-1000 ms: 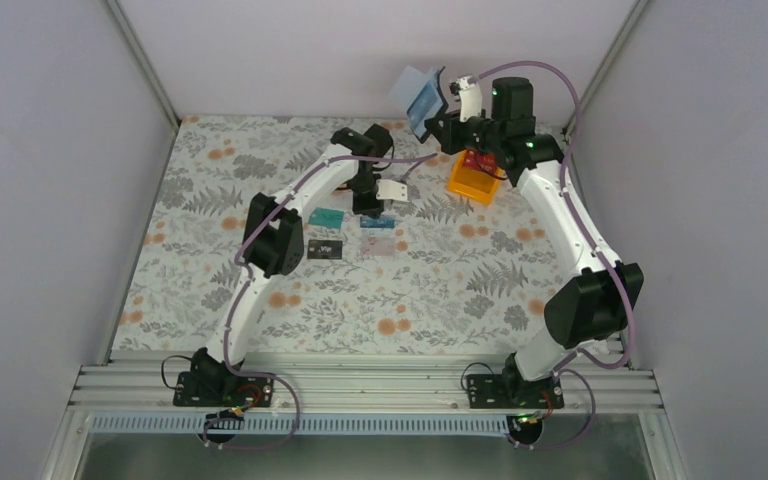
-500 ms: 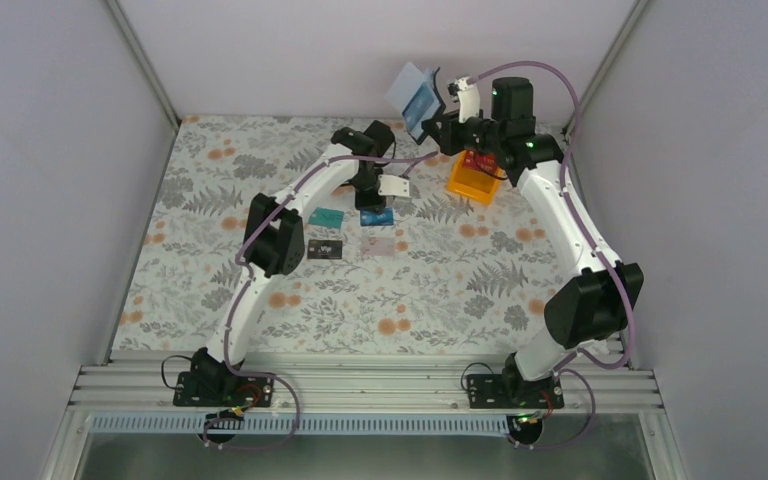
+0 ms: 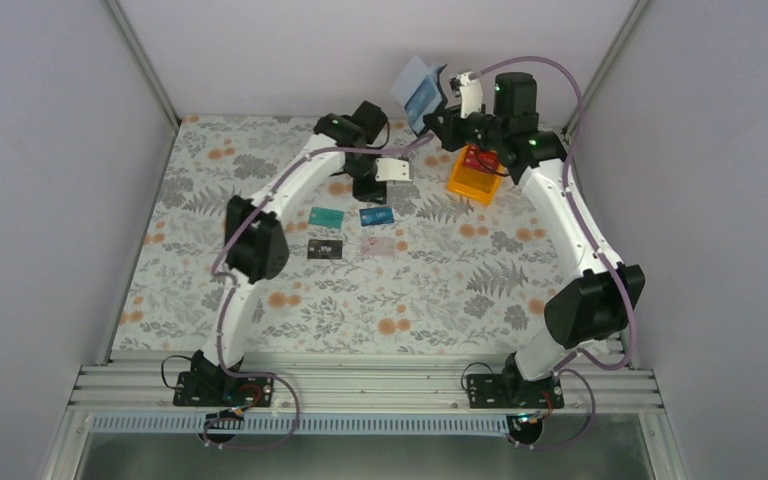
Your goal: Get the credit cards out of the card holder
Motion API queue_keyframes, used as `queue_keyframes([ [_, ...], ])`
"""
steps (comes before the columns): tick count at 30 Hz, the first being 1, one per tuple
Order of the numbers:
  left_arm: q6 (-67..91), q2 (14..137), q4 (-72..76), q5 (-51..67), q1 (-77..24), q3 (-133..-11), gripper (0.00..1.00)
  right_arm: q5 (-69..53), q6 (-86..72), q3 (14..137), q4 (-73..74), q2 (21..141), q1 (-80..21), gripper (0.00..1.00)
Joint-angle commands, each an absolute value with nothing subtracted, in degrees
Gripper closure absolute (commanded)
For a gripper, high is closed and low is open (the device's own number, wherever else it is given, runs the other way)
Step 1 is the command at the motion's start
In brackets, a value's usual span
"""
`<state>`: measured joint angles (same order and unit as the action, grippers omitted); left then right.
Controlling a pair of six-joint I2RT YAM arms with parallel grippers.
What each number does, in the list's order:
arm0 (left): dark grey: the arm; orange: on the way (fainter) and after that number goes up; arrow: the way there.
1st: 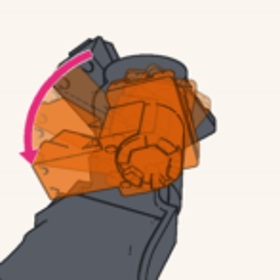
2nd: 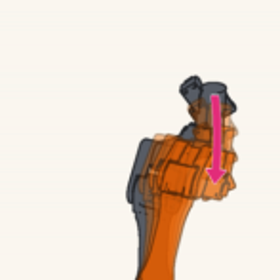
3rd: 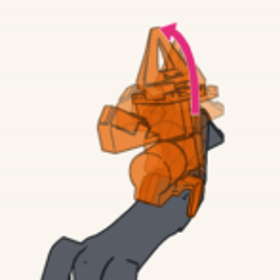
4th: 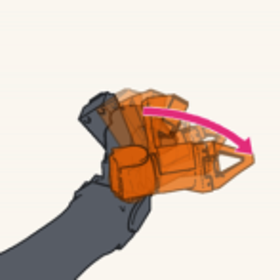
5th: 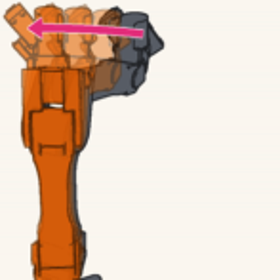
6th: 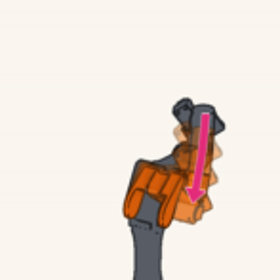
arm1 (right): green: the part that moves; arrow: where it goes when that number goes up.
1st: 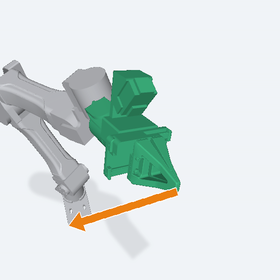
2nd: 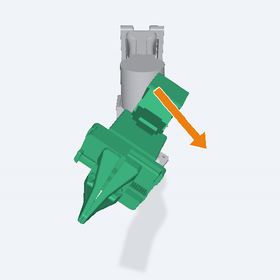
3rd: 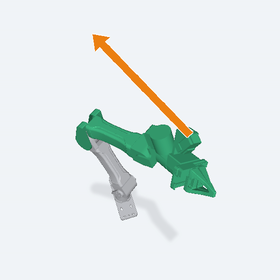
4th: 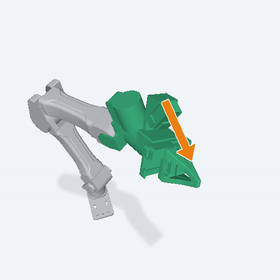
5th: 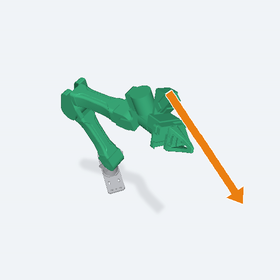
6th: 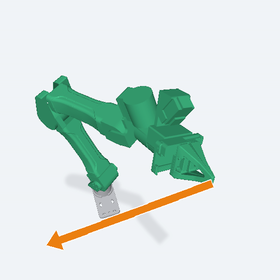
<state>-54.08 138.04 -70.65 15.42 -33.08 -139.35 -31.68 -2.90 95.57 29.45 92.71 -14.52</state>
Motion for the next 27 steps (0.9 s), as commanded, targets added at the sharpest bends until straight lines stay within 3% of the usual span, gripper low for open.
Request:
queue_keyframes([
  [1, -55.10, 118.93, -71.03, 25.51, -31.39, -124.64, 0.49, -33.16, -0.64, 99.09, 29.37, 91.59, -14.43, 0.96],
  [6, -57.75, 101.19, -72.15, 30.98, -27.53, -109.99, 0.26, -37.51, 3.19, 98.45, 30.54, 90.99, -15.59, 0.96],
  [14, -53.96, 90.73, -76.24, 49.84, -22.35, -114.99, 0.25, -51.15, 9.80, 98.29, 32.22, 90.23, -21.43, 0.96],
  [16, -47.38, 89.85, -71.52, 54.58, -22.32, -116.25, 0.27, -53.66, 12.54, 98.97, 34.15, 90.67, -24.15, 0.96],
  [19, -36.49, 89.46, -63.23, 57.31, -22.25, -117.28, 0.42, -55.85, 15.76, 99.70, 36.37, 91.52, -27.82, 0.96],
  [22, -34.18, 89.14, -61.95, 54.26, -22.12, -117.44, 0.53, -57.88, 16.85, 99.57, 36.67, 91.23, -29.24, 0.96],
  [27, -32.62, 87.08, -59.58, 50.10, -19.35, -113.85, 0.63, -60.03, 18.02, 99.09, 36.24, 90.01, -29.40, 0.96],
])
